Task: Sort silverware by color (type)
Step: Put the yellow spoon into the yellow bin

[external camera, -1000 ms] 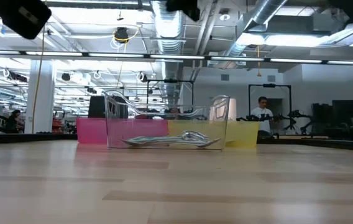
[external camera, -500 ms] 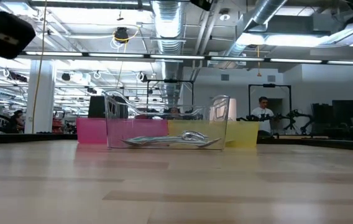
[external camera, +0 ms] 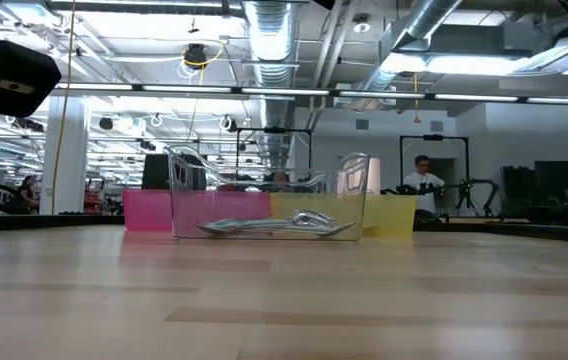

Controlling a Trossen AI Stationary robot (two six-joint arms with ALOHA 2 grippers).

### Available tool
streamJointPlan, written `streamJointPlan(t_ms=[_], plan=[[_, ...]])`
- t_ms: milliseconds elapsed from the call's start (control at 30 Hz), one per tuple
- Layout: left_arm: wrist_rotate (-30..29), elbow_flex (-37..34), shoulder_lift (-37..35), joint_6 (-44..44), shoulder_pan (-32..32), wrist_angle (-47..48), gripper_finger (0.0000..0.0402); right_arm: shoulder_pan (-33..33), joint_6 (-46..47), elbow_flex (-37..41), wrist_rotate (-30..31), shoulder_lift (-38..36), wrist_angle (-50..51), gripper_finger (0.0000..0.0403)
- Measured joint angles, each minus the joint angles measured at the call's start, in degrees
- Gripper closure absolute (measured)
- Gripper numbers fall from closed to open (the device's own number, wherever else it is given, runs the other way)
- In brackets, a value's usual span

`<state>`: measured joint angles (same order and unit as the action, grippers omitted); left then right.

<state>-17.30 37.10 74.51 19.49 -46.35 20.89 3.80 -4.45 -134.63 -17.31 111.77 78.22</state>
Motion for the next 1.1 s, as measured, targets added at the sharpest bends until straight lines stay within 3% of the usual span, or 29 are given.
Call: streamJointPlan(t_ms=[233, 467, 1100], plan=[[0.1, -0.3, 0.1, 0.0, -0.2, -1.1, 0.0246, 0.0, -0.1, 0.0, 4.4, 0.0, 0.0, 0.0316], [1.0, -3.0, 0.1, 3.2, -1.0, -6.5, 0.0246, 0.0, -0.1, 0.0, 4.6, 0.0, -0.2, 0.0316], [0.5, -3.1, 0.1, 0.1, -1.0, -6.5, 0.0246, -0.1, -2.5, 0.0, 4.5, 0.0, -0.5, 0.0316]])
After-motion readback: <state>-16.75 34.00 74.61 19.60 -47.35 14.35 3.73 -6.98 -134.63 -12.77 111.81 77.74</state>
